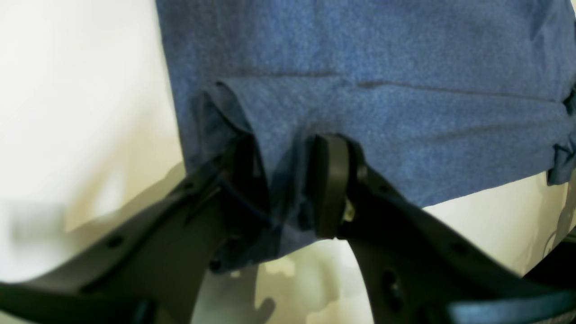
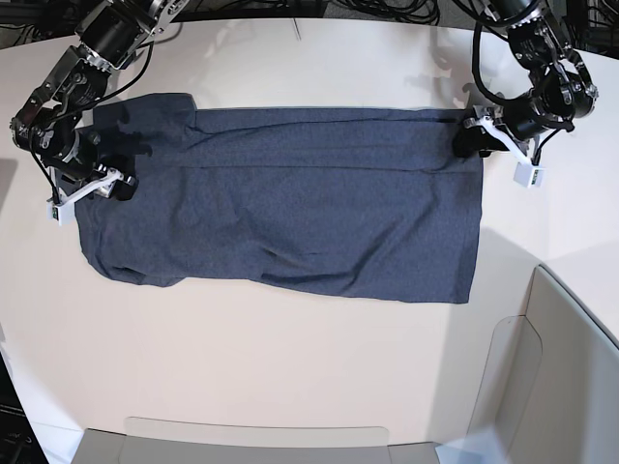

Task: Layout the t-shirt on the table in an organized manner, then fold the t-shirt properly
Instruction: 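Fold the held shirt edge over the body with both grippers, then release the folded edge and move both grippers to the fold line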

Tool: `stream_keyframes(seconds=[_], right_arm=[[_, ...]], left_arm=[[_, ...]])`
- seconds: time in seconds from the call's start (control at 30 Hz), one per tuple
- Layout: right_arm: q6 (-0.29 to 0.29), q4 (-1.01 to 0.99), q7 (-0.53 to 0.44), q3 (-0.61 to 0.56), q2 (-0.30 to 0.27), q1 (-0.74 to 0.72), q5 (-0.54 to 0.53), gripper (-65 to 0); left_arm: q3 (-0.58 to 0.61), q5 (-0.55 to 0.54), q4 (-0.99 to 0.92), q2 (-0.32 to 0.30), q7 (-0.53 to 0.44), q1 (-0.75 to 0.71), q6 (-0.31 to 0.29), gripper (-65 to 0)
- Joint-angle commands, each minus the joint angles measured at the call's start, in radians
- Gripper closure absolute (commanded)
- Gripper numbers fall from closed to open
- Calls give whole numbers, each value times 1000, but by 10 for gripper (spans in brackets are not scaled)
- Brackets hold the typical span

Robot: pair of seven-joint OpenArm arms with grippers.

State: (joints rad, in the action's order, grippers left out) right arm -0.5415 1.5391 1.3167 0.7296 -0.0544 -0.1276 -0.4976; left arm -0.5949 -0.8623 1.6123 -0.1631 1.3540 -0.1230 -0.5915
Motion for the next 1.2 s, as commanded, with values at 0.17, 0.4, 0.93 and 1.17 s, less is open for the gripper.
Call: stream_keyframes(seconds=[0.17,0.4,0.93,1.17], right_arm=[[-5,105,13,0,-11,-8,-8,-280],[-5,288,13,5,-11,32,-8,-283],[-12,349,13,364,23,78,-148,-283],[-10,231,13,437,24,124,-298,-283]], left_arm=[[-7,-21,18,-46,-9,9,-2,-223],[-10,-38,18,-46,42,61,-3,-224],[-178,-76,18,-46,42,62,-5,-224],[-231,-77,18,-46,26,35,-6,-224]])
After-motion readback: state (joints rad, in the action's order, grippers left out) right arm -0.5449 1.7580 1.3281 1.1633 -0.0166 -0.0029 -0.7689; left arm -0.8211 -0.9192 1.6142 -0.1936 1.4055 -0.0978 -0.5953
